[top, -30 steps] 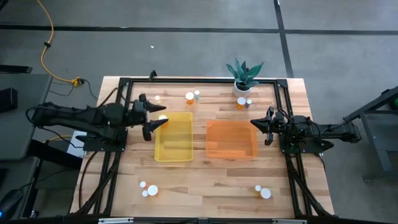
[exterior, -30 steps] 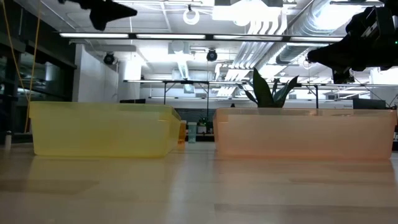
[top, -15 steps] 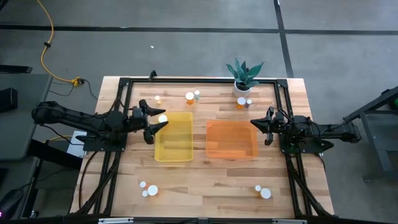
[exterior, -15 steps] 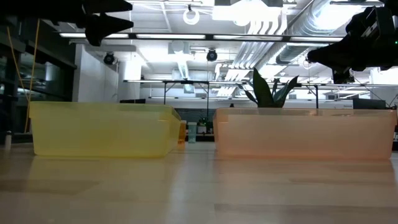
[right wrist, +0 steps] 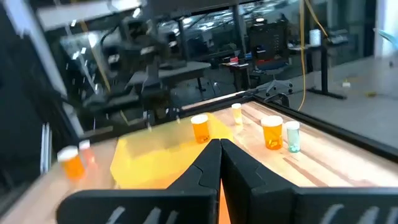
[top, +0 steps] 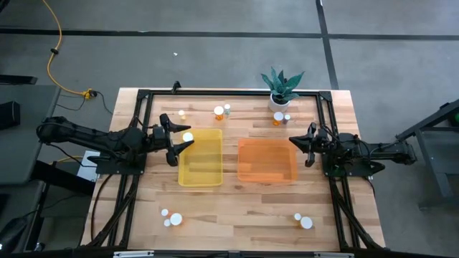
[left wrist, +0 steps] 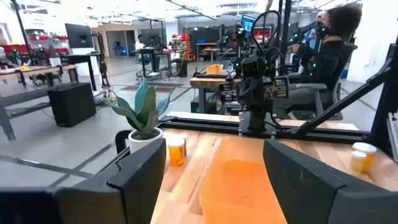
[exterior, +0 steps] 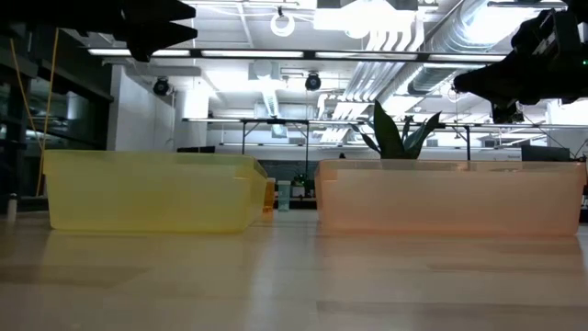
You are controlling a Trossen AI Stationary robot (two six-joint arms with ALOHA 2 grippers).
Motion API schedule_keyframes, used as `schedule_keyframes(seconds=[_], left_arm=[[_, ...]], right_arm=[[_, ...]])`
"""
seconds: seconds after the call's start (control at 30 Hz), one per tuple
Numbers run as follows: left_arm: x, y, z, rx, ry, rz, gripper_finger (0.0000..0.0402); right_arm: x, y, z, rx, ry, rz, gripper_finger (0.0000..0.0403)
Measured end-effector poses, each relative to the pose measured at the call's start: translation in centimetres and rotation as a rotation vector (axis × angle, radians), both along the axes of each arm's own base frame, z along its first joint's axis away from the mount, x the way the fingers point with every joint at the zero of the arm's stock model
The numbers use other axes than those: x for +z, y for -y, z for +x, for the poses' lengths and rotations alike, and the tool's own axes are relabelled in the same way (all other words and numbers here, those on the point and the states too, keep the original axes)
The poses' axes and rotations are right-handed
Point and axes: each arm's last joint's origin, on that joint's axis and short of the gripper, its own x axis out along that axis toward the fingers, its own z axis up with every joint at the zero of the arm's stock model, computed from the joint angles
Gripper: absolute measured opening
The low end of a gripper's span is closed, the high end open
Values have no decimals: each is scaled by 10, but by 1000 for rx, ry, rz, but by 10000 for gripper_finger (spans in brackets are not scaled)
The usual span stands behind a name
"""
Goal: Pick and place medicine bottles into bin by pill shape (circle, oval)
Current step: Put the bottom small yellow tablet bottle into the orange bin
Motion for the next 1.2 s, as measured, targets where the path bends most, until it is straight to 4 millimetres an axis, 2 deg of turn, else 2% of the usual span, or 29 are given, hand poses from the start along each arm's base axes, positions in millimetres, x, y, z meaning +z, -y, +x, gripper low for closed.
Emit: schedule_keyframes(seconds=[0.07, 0.23, 0.43, 0.53, 0.63, 0.97, 1.07, 1.2], left_arm=[[0, 0, 0, 0, 0, 0, 257], [0, 0, 0, 0, 0, 1, 257], [0, 0, 0, 0, 0, 0, 257], [0, 0, 0, 0, 0, 0, 257], [0, 0, 0, 0, 0, 0, 257], [0, 0, 0, 0, 1, 0, 257], [0, 0, 0, 0, 1, 0, 257], [0, 0, 0, 0, 1, 0, 257]], right_arm=[[2, 0, 0, -2, 31, 56, 0], [5, -1, 0, 59, 61, 55, 0], [17, -9, -2, 292, 181, -77, 0], [26, -11, -5, 341, 268, -120, 0], [28, -14, -4, 368, 285, -130, 0], [33, -26, 12, 410, 323, -221, 0], [32, -30, 21, 432, 278, -233, 0], [45, -36, 37, 455, 235, -250, 0]])
